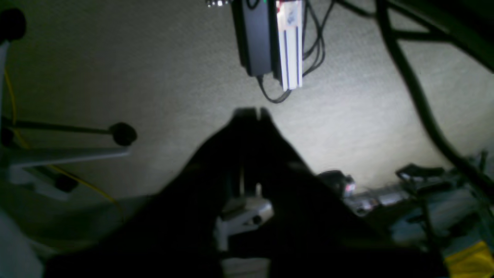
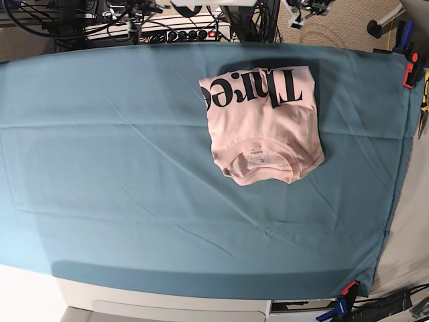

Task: Fold the T-shirt properly

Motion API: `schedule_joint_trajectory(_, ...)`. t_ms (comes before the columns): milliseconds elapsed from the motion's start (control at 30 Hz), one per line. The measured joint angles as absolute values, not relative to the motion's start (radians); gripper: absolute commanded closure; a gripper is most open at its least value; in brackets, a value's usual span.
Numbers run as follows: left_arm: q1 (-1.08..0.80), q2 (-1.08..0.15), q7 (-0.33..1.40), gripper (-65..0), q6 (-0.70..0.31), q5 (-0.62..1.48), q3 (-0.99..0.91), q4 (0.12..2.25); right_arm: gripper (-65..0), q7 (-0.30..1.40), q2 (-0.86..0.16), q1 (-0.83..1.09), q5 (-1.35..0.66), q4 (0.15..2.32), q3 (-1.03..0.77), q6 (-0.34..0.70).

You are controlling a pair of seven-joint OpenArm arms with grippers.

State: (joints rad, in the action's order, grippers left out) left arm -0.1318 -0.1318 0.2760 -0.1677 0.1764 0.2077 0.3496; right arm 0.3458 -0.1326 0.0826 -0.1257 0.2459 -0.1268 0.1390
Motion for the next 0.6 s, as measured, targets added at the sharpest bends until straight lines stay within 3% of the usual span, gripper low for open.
schedule_joint_trajectory(67,-0.097,-0.109,0.275,0.0,-0.146,0.179,0.208,0.290,0.0,0.340,-0.124,0.076,-0.159,0.246,-0.149,0.134)
schedule_joint_trajectory(267,-0.060,-0.082,0.269,0.0,0.054,0.176,0.207,0.250,0.0,0.343,-0.125,0.066,-0.211,0.246,-0.221,0.099)
schedule_joint_trajectory(600,-0.069,-0.060,0.248,0.0,0.057,0.176,0.208,0.254,0.0,0.356,-0.125,0.062,-0.184,0.246,-0.222,0.101)
